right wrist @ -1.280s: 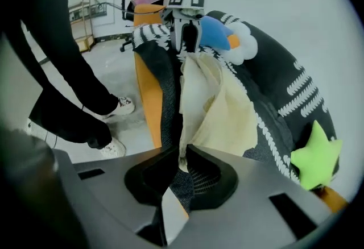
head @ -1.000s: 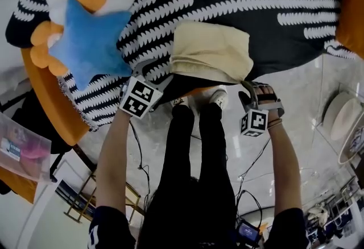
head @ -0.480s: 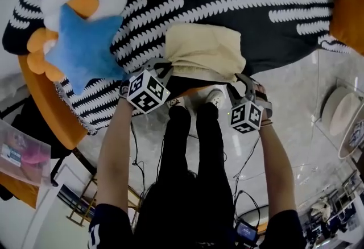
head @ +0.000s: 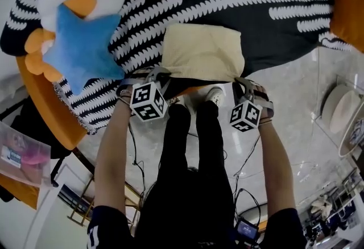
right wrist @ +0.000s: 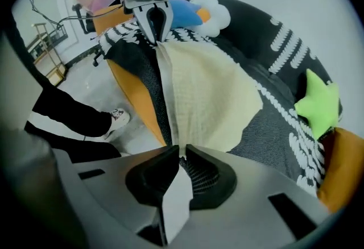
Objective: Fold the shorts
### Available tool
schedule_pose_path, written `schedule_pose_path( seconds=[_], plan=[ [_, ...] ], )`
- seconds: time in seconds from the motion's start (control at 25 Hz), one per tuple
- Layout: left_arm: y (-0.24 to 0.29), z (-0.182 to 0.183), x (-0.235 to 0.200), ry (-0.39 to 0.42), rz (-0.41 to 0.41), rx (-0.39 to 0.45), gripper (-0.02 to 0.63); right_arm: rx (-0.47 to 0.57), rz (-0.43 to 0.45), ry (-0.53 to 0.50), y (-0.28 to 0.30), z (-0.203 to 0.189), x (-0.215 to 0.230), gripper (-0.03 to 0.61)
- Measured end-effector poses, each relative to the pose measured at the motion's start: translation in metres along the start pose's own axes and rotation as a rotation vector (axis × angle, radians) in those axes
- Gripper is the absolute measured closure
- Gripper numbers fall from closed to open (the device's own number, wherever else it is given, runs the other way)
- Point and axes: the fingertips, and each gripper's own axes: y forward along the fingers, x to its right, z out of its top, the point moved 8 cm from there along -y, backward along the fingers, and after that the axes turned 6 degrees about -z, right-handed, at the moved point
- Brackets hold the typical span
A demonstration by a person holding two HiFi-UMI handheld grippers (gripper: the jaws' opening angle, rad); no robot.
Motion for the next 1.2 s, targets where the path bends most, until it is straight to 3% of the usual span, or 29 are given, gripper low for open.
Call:
schedule_pose_path(
  seconds=[0.04,0.12,0.2,0.28,0.36,0.44,0.52,0.6,0.68,0.76,0.88,0.96,1.0,1.12,1.2],
  plan=[
    [0.004,0.000,-0.001,-0.055,-0.020,0.010,0.584,-0.008,0.042,0.000,0.001,-0.002,-0.004,0.506],
    [0.005,-0.005,0.000,-0.209,-0.093,0.054,0.518,-0.019,0.128,0.038,0.002,0.001,-0.013,0.340],
    [-0.006,-0.014,0.001,-0.379,-0.202,0.103,0.307,-0.004,0.173,0.117,-0.004,0.009,-0.013,0.290],
    [-0.024,-0.022,-0.004,-0.504,-0.261,0.152,0.268,0.033,0.160,0.221,-0.016,0.014,0.000,0.264],
    [-0.044,-0.027,-0.020,-0.598,-0.237,0.207,0.268,0.083,0.122,0.339,-0.032,0.012,0.025,0.274],
    [-0.063,-0.028,-0.045,-0.675,-0.126,0.266,0.281,0.131,0.084,0.469,-0.045,0.008,0.056,0.327],
    [-0.078,-0.026,-0.072,-0.708,0.060,0.306,0.415,0.169,0.046,0.621,-0.045,0.007,0.089,0.395],
    [-0.078,-0.019,-0.099,-0.742,0.170,0.342,0.479,0.209,0.014,0.793,-0.033,0.009,0.121,0.445],
    [-0.066,-0.010,-0.123,-0.828,0.148,0.396,0.466,0.241,0.030,0.961,-0.014,0.013,0.144,0.466],
    [-0.051,-0.004,-0.143,-0.923,0.081,0.434,0.457,0.249,0.111,1.085,0.007,0.017,0.155,0.461],
    [-0.024,0.002,-0.161,-1.023,-0.019,0.417,0.456,0.245,0.245,1.166,0.033,0.028,0.163,0.437],
    [-0.009,0.000,-0.166,-1.075,-0.060,0.370,0.457,0.237,0.271,1.191,0.045,0.036,0.167,0.459],
    [-0.005,0.000,-0.167,-1.081,-0.067,0.348,0.471,0.223,0.275,1.199,0.050,0.038,0.167,0.463],
    [-0.008,0.005,-0.165,-1.017,-0.075,0.326,0.563,0.180,0.281,1.211,0.051,0.038,0.168,0.568],
    [-0.018,0.008,-0.165,-0.974,-0.067,0.343,0.577,0.195,0.270,1.260,0.043,0.029,0.176,0.569]
  ],
)
